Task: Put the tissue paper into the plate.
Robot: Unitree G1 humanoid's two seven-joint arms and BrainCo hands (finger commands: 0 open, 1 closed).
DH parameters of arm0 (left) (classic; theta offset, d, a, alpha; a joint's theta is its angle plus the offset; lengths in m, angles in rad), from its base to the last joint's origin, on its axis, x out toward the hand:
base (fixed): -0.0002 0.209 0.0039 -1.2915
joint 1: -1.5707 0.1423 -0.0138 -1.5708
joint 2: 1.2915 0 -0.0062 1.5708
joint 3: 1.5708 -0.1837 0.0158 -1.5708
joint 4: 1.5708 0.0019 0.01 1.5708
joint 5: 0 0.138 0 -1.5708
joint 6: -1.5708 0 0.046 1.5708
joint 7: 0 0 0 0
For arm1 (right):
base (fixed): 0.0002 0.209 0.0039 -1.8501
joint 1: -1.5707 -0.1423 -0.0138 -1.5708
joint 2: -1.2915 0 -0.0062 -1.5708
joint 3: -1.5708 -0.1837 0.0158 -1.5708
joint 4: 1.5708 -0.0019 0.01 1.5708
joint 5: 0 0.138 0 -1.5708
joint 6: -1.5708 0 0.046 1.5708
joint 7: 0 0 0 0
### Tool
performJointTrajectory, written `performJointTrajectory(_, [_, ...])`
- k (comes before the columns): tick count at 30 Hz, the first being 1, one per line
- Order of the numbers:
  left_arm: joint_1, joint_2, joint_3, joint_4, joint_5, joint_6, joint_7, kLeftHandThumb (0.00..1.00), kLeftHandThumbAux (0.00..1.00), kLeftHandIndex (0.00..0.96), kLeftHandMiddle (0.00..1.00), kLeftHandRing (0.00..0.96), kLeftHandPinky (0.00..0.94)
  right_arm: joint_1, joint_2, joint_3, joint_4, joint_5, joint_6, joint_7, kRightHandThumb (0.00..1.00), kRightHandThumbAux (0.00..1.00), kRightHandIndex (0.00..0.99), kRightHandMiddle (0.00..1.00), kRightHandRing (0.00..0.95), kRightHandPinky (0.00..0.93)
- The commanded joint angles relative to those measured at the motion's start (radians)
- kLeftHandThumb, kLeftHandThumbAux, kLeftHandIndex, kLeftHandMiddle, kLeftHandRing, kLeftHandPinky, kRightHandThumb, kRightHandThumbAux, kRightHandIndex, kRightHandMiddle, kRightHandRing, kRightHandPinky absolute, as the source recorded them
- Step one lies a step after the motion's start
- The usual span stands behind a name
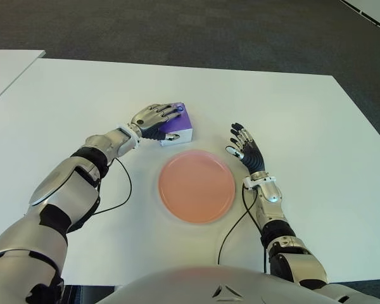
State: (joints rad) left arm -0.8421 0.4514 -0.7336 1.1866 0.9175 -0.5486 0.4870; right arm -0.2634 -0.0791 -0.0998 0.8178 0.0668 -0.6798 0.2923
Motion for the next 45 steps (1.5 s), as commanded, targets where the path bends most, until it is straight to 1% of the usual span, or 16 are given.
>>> performJointTrajectory(1, [0.04, -0.016, -0.015, 0.018, 0.001, -0.021, -0.053, 0.304, 0.079, 0.0, 0.0, 0.0, 0.0, 0.185, 0.029, 0.011, 0.11, -0.006, 0.019, -0.001, 0.0, 0.648, 0.0, 0.0, 0.0, 0.0])
performJointTrajectory(5, [0.039, -0.013, -0.025, 0.018, 0.012, -0.017, -0.059, 0.286, 0.08, 0.0, 0.0, 0.0, 0.0, 0.184, 0.03, 0.011, 0.109, -0.007, 0.023, -0.006, 0.0, 0.65, 0.0, 0.0, 0.0, 0.0])
performJointTrajectory(9, [0.039, -0.014, -0.037, 0.031, 0.027, 0.003, -0.053, 0.274, 0.076, 0.0, 0.0, 0.0, 0.0, 0.186, 0.035, 0.013, 0.104, -0.007, 0.024, -0.008, 0.0, 0.658, 0.0, 0.0, 0.0, 0.0])
performJointTrajectory(18, [0.02, -0.037, -0.091, 0.077, 0.075, 0.096, -0.001, 0.272, 0.073, 0.0, 0.0, 0.0, 0.0, 0.181, 0.032, 0.009, 0.118, -0.002, 0.027, -0.005, 0.0, 0.654, 0.0, 0.0, 0.0, 0.0])
performJointTrajectory(27, [0.015, -0.054, -0.122, 0.1, 0.094, 0.141, 0.041, 0.271, 0.069, 0.0, 0.0, 0.0, 0.0, 0.177, 0.032, -0.003, 0.136, 0.015, 0.025, 0.009, 0.0, 0.653, 0.0, 0.0, 0.0, 0.0])
performJointTrajectory(37, [0.018, -0.071, -0.163, 0.122, 0.128, 0.191, 0.146, 0.279, 0.062, 0.0, 0.0, 0.0, 0.0, 0.191, 0.03, 0.013, 0.116, 0.0, 0.017, 0.004, 0.0, 0.639, 0.0, 0.0, 0.0, 0.0])
performJointTrajectory(45, [0.028, -0.078, -0.201, 0.132, 0.158, 0.219, 0.204, 0.266, 0.066, 0.0, 0.0, 0.0, 0.0, 0.204, 0.029, 0.018, 0.097, 0.004, 0.022, 0.014, 0.0, 0.631, 0.0, 0.0, 0.0, 0.0])
